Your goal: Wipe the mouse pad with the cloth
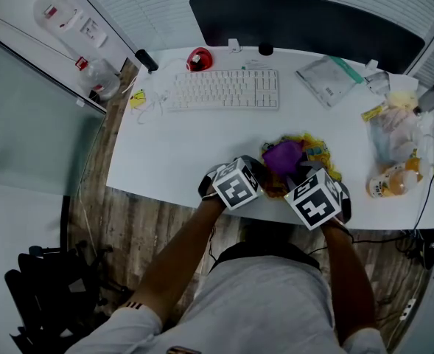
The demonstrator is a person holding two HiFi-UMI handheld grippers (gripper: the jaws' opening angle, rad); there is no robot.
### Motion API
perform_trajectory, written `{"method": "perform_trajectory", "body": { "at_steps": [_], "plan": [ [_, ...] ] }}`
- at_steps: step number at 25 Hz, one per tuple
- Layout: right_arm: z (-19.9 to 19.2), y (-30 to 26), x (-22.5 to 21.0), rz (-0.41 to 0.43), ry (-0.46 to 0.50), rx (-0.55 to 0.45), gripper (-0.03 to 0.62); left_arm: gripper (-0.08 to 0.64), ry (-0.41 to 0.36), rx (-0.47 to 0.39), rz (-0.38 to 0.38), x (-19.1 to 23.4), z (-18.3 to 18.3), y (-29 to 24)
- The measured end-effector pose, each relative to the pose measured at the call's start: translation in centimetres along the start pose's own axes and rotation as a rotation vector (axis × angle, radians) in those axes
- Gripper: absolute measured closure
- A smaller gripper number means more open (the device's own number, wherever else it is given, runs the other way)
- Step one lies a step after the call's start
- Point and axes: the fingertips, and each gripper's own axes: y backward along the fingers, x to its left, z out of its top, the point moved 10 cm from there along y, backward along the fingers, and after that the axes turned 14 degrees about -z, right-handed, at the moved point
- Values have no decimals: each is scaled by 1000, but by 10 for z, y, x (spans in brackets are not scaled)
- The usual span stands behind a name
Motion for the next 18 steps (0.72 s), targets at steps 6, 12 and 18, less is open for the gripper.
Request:
{"method": "perform_trajectory", "body": {
  "at_steps": [6,12,18],
  "plan": [
    [0,-17,27,46,61,40,522,545,-1,4,0,0,0,0],
    [-7,-24,22,37,61,72,522,545,-2,5,-3,0,0,0],
    [-28,-19,1,2,-2,110,522,545,1,5,-10,1,0,0]
  ]
}}
